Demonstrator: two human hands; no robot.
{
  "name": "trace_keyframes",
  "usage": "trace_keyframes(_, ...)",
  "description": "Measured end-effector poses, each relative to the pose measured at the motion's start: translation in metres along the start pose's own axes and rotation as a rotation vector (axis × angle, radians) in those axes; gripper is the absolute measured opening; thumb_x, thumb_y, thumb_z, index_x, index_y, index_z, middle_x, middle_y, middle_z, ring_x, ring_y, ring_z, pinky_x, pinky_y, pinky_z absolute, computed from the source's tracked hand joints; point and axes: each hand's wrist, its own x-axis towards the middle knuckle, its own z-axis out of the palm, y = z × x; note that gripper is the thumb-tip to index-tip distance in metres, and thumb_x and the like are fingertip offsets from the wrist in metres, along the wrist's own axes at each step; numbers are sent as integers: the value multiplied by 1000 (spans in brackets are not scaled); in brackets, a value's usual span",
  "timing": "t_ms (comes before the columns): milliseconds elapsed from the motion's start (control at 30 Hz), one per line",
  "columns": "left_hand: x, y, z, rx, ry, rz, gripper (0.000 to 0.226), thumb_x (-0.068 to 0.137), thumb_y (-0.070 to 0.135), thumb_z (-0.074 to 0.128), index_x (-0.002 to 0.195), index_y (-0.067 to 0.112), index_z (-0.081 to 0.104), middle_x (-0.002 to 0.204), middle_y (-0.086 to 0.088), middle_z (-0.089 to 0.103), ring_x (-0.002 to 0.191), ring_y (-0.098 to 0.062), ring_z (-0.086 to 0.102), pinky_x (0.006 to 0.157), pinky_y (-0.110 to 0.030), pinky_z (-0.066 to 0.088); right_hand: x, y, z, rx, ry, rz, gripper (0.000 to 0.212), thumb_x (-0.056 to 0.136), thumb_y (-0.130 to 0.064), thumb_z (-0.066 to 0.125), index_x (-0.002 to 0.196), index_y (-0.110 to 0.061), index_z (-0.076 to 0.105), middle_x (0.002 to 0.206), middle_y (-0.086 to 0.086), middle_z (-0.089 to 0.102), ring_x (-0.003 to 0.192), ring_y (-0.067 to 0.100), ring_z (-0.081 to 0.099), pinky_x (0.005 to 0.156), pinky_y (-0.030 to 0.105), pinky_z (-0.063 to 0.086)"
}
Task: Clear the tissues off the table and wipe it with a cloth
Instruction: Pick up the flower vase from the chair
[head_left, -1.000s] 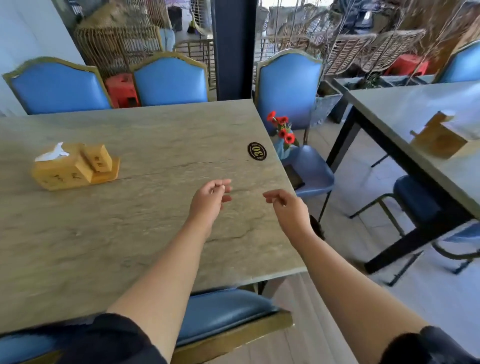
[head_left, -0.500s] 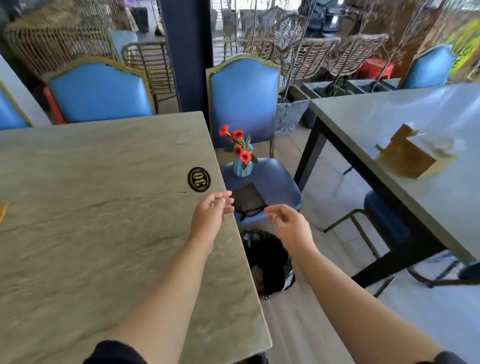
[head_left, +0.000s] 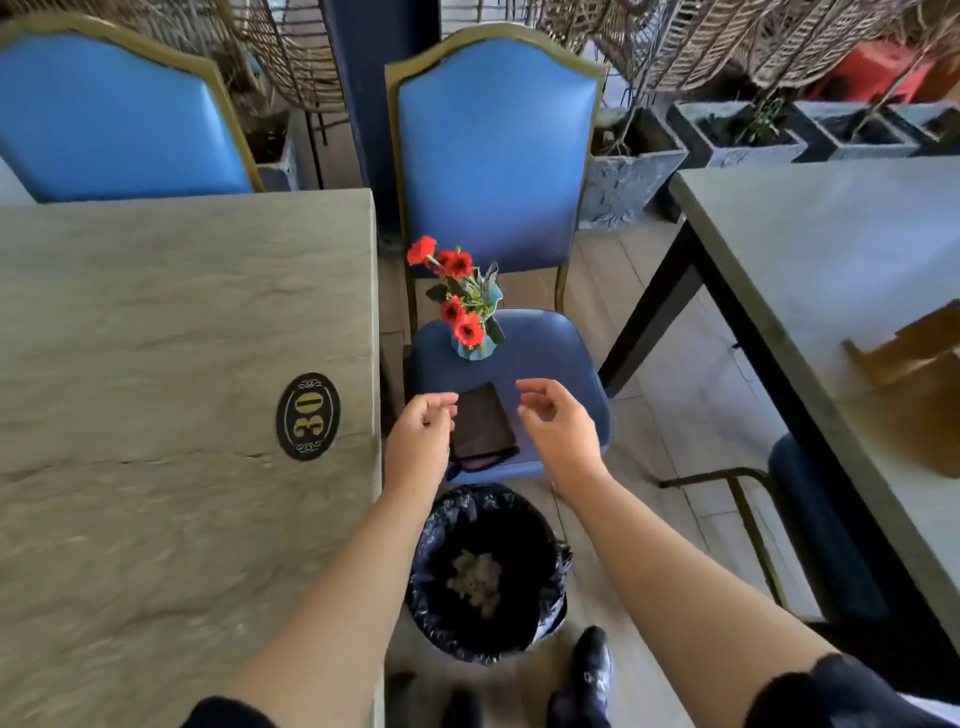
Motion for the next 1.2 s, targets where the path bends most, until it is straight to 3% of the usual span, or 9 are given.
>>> trace_keyframes(267, 78, -28, 91, -15, 107, -139, 24, 97, 11, 45, 97, 26, 64, 108, 7, 67, 100, -9, 65, 92, -33, 47, 150, 64, -12, -45, -168, -29, 38, 88, -15, 62, 122, -31, 56, 122, -8, 57, 106, 6, 55, 85, 22, 43)
trace_keyframes(500, 161, -75, 165, 0, 276, -205, 31, 94, 1, 49, 121, 15, 55, 124, -2, 58, 121, -21, 55, 106, -36, 41, 263, 113, 12, -120, -343, -41, 61, 84, -18, 69, 138, -28, 42, 135, -8, 42, 119, 8, 46, 89, 20, 39)
trace_keyframes(633, 203, -98, 185, 231, 338, -167, 53, 91, 5, 56, 141, 10, 40, 141, -7, 46, 131, -21, 44, 101, -18, 28, 321, 134, 46, -228, -460, -95, 83, 80, -19, 75, 148, -22, 27, 150, -1, 30, 136, 13, 34, 97, 20, 34)
trace_keyframes(733, 229, -117, 192, 313, 333, -136, 62, 88, -1, 55, 146, 8, 32, 148, -10, 38, 137, -23, 36, 97, -10, 19, 354, 144, 73, -292, -541, -115, 99, 76, -16, 77, 152, -19, 13, 156, 4, 21, 143, 19, 23, 109, 32, 32)
trace_keyframes(800, 244, -125, 193, 347, 326, -114, 65, 86, -6, 52, 146, 6, 30, 147, -14, 37, 138, -27, 34, 99, -11, 20, 369, 149, 87, -274, -578, -192, 102, 74, -12, 78, 152, -15, 13, 156, 7, 23, 144, 22, 23, 114, 34, 29)
trace_keyframes(867, 255, -129, 192, 373, 311, -141, 68, 87, -5, 48, 149, 10, 26, 149, -13, 36, 136, -31, 35, 101, -22, 28, 379, 153, 98, -224, -597, -244, 97, 73, -10, 78, 150, -17, 20, 153, 6, 29, 140, 21, 30, 111, 32, 32)
trace_keyframes(933, 261, -128, 192, 373, 297, -150, 65, 88, -4, 46, 148, 14, 28, 146, -14, 41, 131, -34, 42, 96, -30, 35, 385, 155, 104, -214, -596, -263, 89, 74, -10, 76, 148, -18, 26, 149, 3, 35, 134, 17, 38, 98, 20, 35)
trace_keyframes(1067, 263, -128, 189, 335, 280, -162, 63, 89, -3, 46, 147, 19, 34, 140, -12, 50, 121, -33, 50, 81, -20, 32, 384, 154, 105, -189, -556, -274, 83, 74, -9, 77, 143, -23, 33, 143, -1, 41, 120, 13, 44, 84, 17, 33)
trace_keyframes(1200, 251, -117, 182, 284, 209, -149, 70, 89, -2, 45, 151, 24, 27, 146, -5, 45, 128, -26, 47, 93, -27, 41, 367, 141, 91, -161, -503, -242, 80, 72, -11, 79, 139, -26, 37, 138, -5, 46, 117, 13, 47, 82, 21, 37)
